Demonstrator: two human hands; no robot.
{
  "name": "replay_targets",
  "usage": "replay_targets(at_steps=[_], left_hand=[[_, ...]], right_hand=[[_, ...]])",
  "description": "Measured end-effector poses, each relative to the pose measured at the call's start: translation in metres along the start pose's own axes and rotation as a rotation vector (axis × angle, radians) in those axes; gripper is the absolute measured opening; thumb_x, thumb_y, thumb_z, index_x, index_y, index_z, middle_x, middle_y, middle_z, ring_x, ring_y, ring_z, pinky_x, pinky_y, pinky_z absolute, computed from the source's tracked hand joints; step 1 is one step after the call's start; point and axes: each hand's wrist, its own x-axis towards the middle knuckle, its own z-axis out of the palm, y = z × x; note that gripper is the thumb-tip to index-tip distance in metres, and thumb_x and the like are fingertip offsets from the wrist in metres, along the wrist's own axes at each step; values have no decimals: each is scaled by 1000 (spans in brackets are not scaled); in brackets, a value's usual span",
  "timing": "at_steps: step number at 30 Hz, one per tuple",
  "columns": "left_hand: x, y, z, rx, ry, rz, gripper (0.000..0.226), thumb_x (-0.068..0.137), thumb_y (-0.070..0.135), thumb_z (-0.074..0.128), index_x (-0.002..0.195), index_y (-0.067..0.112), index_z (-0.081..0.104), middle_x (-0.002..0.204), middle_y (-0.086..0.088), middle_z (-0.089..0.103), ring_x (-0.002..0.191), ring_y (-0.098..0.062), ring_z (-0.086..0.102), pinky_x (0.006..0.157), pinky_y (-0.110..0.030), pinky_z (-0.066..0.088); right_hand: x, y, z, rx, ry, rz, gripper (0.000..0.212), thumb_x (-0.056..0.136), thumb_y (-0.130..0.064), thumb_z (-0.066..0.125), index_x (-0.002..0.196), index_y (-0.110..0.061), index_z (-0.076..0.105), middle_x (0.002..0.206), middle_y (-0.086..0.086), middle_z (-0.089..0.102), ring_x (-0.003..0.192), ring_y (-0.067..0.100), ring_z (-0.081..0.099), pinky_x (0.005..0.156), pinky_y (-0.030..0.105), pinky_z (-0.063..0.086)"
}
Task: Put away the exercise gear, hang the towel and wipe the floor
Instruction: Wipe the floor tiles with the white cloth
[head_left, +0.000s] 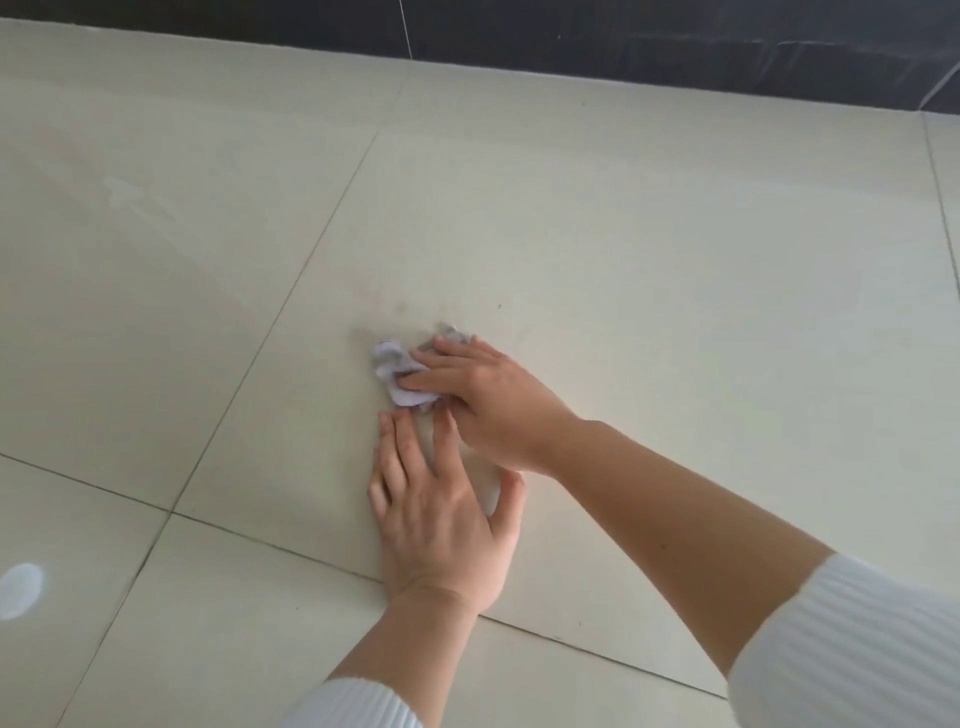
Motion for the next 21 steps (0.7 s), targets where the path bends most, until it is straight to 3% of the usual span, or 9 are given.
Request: replay_targets(at_steps=[2,5,8,10,12,16,19,21], left_hand=[[0,0,0,-9,9,1,82,81,66,32,146,17,34,154,-18,28,143,-31,22,105,-39,18],[1,-1,2,-36,5,-4,84,81,66,31,150,18,28,157,-16,21,145,-29,16,108,-40,15],[0,0,2,-69,-22,2,86,80,67,28,151,19,22,159,-15,14,147,-28,8,111,-41,12],[-1,0,0,-103,-40,11,88,79,67,29,152,20,18,160,-15,9,147,-27,3,113,-42,11],[0,-2,-3,-147,-50,12,89,77,66,29,152,21,17,161,-12,5,147,-24,0,115,-41,9],[5,-8,-11,-490,-7,-61,86,74,58,17,147,16,35,158,-6,23,146,-18,14,115,-34,11],[18,-17,-22,-726,-103,-119,58,91,40,31,138,11,49,155,-9,32,144,-19,20,115,-28,13],[16,-31,-31,-814,-233,-127,43,102,25,34,140,9,45,156,-8,29,145,-17,19,114,-23,11]], right_hand=[[-14,17,-24,-17,25,89,44,92,-3,47,128,-24,61,134,-3,56,128,8,39,106,18,22],[-44,66,-66,-196,241,491,46,97,-13,43,140,-28,46,145,-2,45,138,19,30,113,31,19],[-59,75,-73,-304,375,836,54,87,-3,40,138,-20,42,141,4,44,133,25,29,113,39,23],[-57,56,-53,-279,364,798,58,84,-1,41,139,-20,43,143,2,41,135,23,27,115,37,19],[-58,27,-32,-217,282,634,68,80,1,41,143,-26,41,150,-5,36,141,17,21,115,32,13],[-86,-20,-6,-133,108,435,69,83,5,39,142,-30,43,152,-14,33,142,12,19,116,28,8],[-113,-57,22,-95,54,361,67,84,4,39,142,-29,44,153,-13,33,143,15,18,119,37,12],[-132,-86,41,-62,18,335,69,83,3,40,144,-30,41,155,-11,30,146,16,16,121,36,6]])
